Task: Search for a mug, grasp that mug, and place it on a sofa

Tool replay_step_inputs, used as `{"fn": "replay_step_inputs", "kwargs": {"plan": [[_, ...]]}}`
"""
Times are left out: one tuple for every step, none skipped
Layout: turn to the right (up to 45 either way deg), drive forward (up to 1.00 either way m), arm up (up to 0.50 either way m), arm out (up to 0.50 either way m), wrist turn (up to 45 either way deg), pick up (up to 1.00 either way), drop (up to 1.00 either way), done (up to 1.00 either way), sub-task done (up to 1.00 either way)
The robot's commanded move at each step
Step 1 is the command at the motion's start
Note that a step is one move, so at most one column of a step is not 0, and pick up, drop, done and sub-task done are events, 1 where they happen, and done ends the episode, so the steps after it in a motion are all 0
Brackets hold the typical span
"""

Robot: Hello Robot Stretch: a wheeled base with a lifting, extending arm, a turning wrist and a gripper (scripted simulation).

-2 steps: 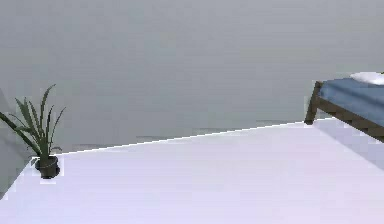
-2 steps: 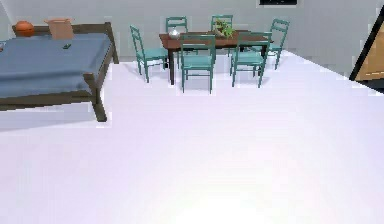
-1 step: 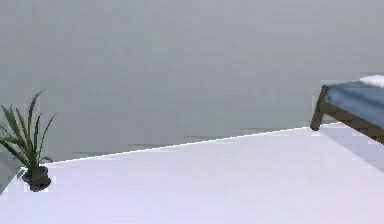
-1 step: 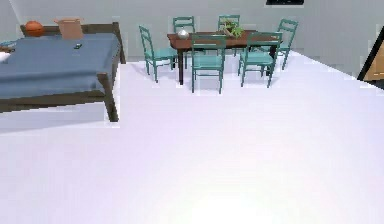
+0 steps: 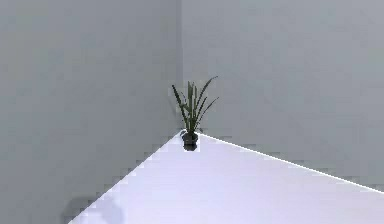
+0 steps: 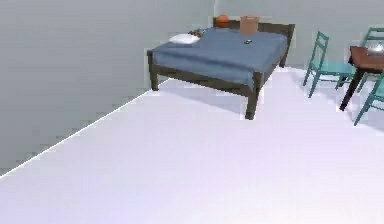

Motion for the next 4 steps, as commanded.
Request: {"fn": "replay_step_inputs", "kwargs": {"plan": [[-27.0, 0.00, 0.00, 0.00, 0.0, 0.00, 0.00, 0.00, 0.00], [0.0, 0.25, 0.00, 0.00, 0.0, 0.00, 0.00, 0.00, 0.00], [-12.0, 0.00, 0.00, 0.00, 0.0, 0.00, 0.00, 0.00, 0.00], [0.0, 0.15, 0.00, 0.00, 0.0, 0.00, 0.00, 0.00, 0.00]]}}
